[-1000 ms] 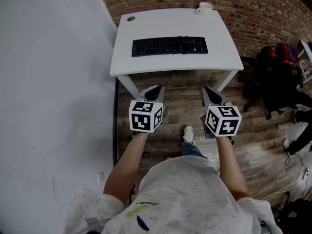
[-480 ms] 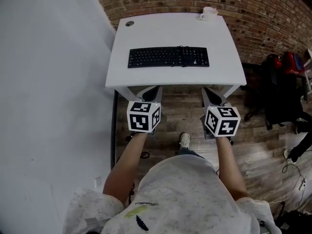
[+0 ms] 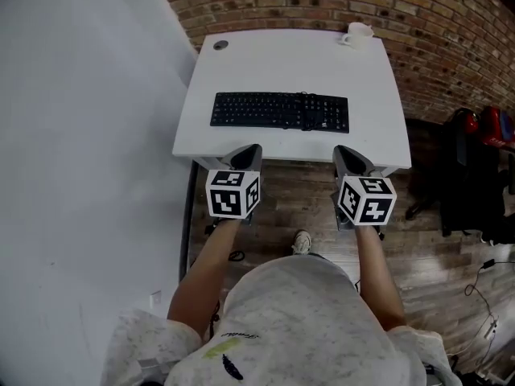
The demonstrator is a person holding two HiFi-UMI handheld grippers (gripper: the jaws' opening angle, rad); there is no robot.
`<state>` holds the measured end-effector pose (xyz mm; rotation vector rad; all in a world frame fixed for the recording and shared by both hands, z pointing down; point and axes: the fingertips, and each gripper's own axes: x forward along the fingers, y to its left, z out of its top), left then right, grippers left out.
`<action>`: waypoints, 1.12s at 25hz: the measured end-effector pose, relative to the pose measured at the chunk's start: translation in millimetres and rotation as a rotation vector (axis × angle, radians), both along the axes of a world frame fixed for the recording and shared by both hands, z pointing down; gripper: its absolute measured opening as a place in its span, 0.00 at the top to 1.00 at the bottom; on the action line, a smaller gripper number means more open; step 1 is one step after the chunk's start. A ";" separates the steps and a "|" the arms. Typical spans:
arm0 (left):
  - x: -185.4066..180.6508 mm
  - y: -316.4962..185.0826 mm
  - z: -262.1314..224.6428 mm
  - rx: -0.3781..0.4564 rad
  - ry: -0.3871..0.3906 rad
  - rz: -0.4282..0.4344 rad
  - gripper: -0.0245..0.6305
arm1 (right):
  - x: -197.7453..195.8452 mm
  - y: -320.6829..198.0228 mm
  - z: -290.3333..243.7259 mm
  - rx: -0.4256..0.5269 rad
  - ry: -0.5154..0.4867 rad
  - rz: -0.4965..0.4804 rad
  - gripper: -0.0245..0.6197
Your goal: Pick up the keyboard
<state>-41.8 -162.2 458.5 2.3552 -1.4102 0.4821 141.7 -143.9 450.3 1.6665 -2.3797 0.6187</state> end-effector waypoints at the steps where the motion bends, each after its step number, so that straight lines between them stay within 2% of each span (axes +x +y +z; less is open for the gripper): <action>1: 1.0 -4.9 0.9 0.000 -0.001 -0.008 0.96 | 3.3 -6.5 0.4 0.001 -0.004 -0.004 0.95; 7: 3.7 -23.6 0.2 0.011 0.023 -0.066 0.96 | 15.0 -35.3 4.4 0.002 -0.014 -0.042 0.94; 14: -2.1 -38.2 5.1 0.014 0.013 -0.121 0.96 | 21.2 -55.8 11.6 -0.001 -0.017 -0.083 0.94; 18: -6.0 -54.6 6.8 0.025 0.014 -0.129 0.96 | 25.5 -67.7 17.9 -0.009 -0.008 -0.088 0.93; 28: -31.2 -108.5 29.8 0.016 0.015 -0.142 0.86 | 36.3 -108.9 42.5 -0.044 0.024 -0.072 0.88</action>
